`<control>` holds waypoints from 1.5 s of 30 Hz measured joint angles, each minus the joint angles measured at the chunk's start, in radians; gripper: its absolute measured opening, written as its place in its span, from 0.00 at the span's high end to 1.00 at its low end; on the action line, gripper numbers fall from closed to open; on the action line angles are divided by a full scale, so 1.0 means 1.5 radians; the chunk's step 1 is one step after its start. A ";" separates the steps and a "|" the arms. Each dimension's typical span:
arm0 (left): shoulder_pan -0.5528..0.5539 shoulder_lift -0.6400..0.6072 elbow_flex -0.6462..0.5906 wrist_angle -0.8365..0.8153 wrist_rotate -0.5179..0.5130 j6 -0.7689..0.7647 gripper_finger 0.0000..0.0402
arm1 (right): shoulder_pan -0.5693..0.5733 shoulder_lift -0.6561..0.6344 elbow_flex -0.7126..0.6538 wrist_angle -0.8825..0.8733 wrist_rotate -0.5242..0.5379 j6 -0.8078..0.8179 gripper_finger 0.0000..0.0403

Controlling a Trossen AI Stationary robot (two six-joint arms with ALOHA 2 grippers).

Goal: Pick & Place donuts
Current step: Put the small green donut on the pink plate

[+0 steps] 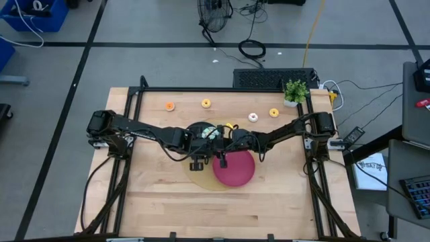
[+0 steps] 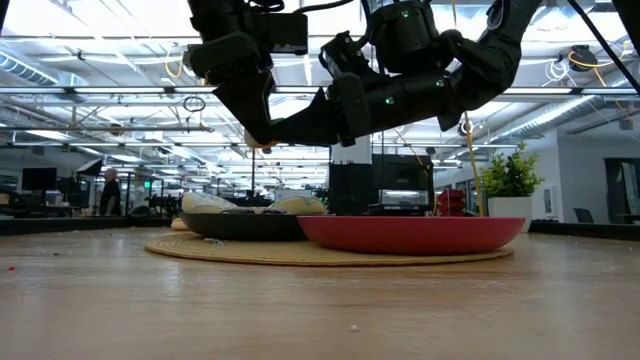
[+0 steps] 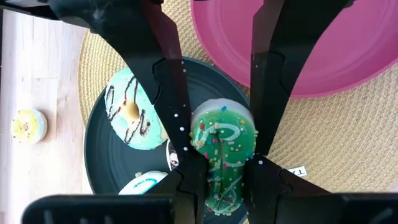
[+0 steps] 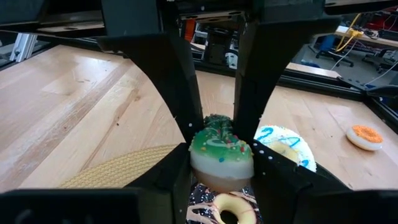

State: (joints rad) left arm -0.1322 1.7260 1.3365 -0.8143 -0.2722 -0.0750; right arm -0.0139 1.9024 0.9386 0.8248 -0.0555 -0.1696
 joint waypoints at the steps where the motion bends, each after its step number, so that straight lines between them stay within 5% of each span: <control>1: 0.000 0.000 0.000 -0.001 0.000 0.000 0.78 | 0.000 0.000 0.000 0.000 0.000 0.000 0.67; 26: -0.001 0.000 -0.002 -0.092 0.010 -0.017 0.77 | 0.000 -0.001 0.000 0.002 0.003 0.000 0.65; 45: 0.000 0.000 -0.001 -0.038 0.006 -0.021 0.78 | 0.001 -0.001 0.000 0.009 0.001 0.003 0.65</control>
State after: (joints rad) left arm -0.1324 1.7260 1.3354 -0.8711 -0.2626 -0.1071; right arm -0.0119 1.9011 0.9386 0.8383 -0.0536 -0.1646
